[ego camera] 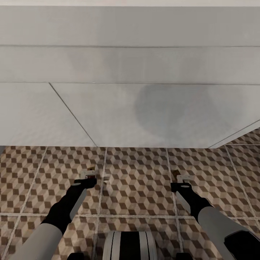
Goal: Take the four mousetraps from the cabinet in the bathroom and place them on the bathroom floor. Make sure all four end up on the same floor surface, and ensure that at least two of them are either under or directly next to the same bathroom sink.
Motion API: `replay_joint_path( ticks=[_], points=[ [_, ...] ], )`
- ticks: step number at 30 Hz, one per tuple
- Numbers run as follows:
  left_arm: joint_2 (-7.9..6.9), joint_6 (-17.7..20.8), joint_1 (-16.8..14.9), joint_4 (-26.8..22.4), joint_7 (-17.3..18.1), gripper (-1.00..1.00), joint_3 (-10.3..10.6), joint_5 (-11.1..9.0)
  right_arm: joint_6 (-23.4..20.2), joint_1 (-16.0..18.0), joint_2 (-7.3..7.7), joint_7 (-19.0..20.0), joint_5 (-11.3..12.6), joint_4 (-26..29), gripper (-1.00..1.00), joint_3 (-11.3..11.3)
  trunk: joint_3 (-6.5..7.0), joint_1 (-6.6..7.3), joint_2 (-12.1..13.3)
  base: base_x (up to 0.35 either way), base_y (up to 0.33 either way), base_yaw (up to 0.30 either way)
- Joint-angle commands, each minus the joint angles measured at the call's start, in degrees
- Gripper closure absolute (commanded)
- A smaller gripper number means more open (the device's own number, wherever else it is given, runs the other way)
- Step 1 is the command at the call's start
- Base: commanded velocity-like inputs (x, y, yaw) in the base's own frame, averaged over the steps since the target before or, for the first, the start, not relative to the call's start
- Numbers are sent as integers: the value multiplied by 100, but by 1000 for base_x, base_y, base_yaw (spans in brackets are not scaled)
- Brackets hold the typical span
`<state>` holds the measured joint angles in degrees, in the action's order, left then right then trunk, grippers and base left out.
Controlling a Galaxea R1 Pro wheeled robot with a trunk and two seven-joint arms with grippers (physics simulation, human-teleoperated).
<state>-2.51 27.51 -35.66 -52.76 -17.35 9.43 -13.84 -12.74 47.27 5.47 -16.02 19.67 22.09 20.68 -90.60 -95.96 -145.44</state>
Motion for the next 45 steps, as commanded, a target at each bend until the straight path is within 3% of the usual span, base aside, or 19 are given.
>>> replay_joint_path(
  ticks=[1,6,11,21,31,45],
  points=[
    [-2,-71,-2,19,-61,100,29,-51,-36,1,7,-42,46,15,100,49,-3,1,-1,0,0,0],
    [75,-552,-2,120,-134,100,30,-39,-36,1,7,-42,46,15,100,50,-3,1,-1,0,0,0],
    [106,-651,-2,142,-191,100,25,-57,-36,1,7,-42,46,15,100,50,-3,1,-1,0,0,0],
    [103,-678,-7,360,-206,100,32,-82,-36,1,3,-42,40,15,100,50,-3,1,-1,0,0,0],
    [102,-705,-331,1258,-207,100,32,-70,-36,1,-1,-42,24,15,100,50,-3,1,-1,0,0,0],
    [102,-712,-379,1376,-207,100,32,-58,-41,1,-2,-42,20,15,100,57,-3,1,-1,0,0,0]
  ],
)
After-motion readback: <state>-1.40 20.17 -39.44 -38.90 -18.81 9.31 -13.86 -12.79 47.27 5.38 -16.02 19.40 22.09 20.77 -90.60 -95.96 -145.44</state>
